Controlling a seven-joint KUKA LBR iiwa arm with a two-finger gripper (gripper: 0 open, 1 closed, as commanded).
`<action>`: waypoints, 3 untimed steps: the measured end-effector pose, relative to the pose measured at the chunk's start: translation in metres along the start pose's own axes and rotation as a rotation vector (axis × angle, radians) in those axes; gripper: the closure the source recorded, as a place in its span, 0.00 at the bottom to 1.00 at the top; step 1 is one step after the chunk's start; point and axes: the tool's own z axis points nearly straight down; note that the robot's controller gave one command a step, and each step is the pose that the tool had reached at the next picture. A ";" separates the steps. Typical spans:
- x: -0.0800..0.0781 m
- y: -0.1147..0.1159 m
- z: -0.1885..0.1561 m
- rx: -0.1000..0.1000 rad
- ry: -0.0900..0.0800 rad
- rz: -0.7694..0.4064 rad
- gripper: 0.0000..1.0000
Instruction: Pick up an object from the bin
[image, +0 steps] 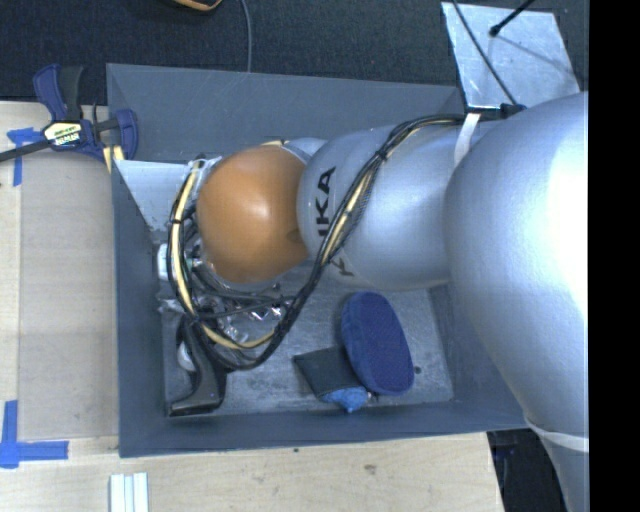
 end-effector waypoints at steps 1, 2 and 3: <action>0.010 0.031 -0.018 -0.005 0.007 -0.514 0.00; -0.009 0.008 0.028 -0.006 0.012 -0.817 0.00; -0.006 0.005 0.029 -0.004 0.000 -1.196 0.00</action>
Offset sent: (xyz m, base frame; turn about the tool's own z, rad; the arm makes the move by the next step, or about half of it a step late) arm -0.0299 0.0125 0.0178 -0.5133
